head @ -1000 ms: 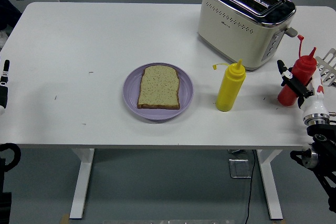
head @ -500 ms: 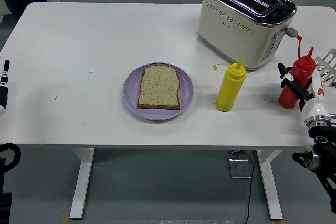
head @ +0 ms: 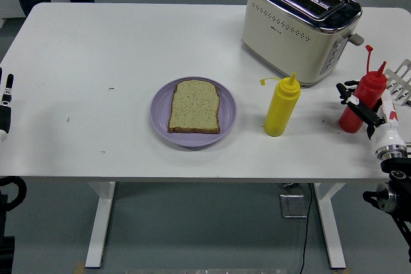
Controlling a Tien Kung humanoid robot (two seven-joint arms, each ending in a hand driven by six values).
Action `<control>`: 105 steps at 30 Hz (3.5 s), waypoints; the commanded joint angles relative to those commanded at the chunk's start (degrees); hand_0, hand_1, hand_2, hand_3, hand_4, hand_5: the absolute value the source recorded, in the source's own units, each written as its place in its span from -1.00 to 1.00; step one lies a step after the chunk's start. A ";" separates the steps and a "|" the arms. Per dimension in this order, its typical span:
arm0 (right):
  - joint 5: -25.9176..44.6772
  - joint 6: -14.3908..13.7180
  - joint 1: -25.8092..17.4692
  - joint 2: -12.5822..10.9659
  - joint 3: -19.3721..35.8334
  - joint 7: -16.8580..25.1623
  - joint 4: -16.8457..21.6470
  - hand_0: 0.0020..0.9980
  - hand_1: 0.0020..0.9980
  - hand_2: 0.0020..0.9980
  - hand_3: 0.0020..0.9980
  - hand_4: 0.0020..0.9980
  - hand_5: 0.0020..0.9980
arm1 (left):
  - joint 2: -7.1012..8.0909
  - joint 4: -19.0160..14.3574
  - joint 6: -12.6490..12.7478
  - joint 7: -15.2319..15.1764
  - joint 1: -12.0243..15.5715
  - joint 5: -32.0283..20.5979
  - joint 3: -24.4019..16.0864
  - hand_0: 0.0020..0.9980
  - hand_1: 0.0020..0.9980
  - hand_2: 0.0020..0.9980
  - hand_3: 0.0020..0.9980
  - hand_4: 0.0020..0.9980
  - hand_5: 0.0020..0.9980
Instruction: Pick up the cup,pour liquid into bread,place the cup on the desk
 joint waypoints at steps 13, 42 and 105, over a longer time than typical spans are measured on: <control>-3.88 3.00 -2.50 -0.14 5.44 -1.11 2.21 0.85 0.75 0.92 1.00 0.94 -0.28 | 0.00 0.03 0.02 0.02 0.13 0.01 0.10 0.58 0.51 0.50 0.37 0.13 1.00; -2.33 8.15 -10.48 -4.69 25.72 -6.03 25.49 0.95 0.83 0.99 1.00 0.93 -0.40 | 0.00 -0.11 0.08 0.03 -0.49 0.03 0.12 0.58 0.51 0.50 0.37 0.13 1.00; 39.76 13.37 -8.67 -0.44 34.76 -21.52 17.77 0.54 0.41 0.47 0.54 0.27 0.55 | 0.00 -0.47 -0.17 -0.07 -0.77 0.25 -0.23 0.58 0.51 0.50 0.37 0.13 1.00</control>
